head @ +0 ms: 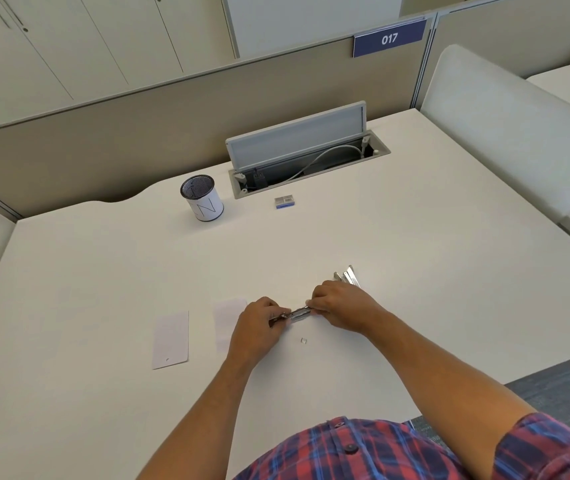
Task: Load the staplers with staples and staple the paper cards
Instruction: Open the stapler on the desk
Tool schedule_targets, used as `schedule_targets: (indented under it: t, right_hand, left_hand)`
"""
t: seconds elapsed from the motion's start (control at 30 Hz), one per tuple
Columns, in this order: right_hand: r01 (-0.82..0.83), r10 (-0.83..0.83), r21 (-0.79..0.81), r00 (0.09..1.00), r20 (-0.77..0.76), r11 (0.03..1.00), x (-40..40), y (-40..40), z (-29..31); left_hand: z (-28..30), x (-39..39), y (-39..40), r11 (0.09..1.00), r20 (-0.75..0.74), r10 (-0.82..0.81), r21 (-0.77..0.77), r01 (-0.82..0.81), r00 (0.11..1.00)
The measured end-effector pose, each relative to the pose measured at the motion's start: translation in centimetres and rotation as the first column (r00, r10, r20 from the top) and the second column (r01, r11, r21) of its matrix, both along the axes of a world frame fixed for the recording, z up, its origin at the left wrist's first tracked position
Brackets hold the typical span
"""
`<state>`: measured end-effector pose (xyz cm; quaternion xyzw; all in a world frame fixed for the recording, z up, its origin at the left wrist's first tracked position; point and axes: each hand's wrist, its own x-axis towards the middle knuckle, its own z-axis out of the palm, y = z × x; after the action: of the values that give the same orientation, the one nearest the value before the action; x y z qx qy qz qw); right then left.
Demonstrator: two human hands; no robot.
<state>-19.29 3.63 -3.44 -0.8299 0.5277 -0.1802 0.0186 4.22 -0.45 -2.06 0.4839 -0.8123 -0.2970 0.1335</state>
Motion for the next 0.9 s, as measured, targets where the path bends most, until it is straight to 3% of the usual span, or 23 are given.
schedule_targets:
  t: [0.13,0.23,0.33,0.4,0.63,0.9]
  right_hand:
    - [0.029,-0.029,0.038,1.000,-0.006,0.999,0.2,0.0,0.2]
    - [0.045,-0.043,-0.029,0.998,0.048,0.999,0.4,0.3,0.8]
    - [-0.054,0.067,-0.115,0.992,0.111,0.992,0.7,0.9,1.8]
    - [-0.135,0.146,-0.086,0.980,0.133,0.987,1.0,1.5,2.2]
    - [-0.254,0.234,0.125,0.959,0.157,0.959,2.1,2.8,1.7]
    - [-0.276,0.258,0.124,0.956,0.141,0.953,2.6,3.1,1.0]
  left_hand:
    - [0.2,0.1,0.1,1.000,0.005,-0.004,-0.020,0.004,1.000]
    - [0.6,0.1,1.0,0.990,0.031,0.023,-0.142,-0.019,0.999]
    - [1.3,0.3,2.2,0.946,-0.057,0.035,-0.321,-0.051,0.998]
    - [1.6,0.5,3.2,0.928,-0.071,-0.013,-0.371,-0.014,0.997]
    - [0.7,0.6,5.6,0.966,0.043,-0.053,-0.251,0.062,0.998]
    - [0.6,-0.3,5.6,0.982,0.117,-0.091,-0.151,0.109,0.989]
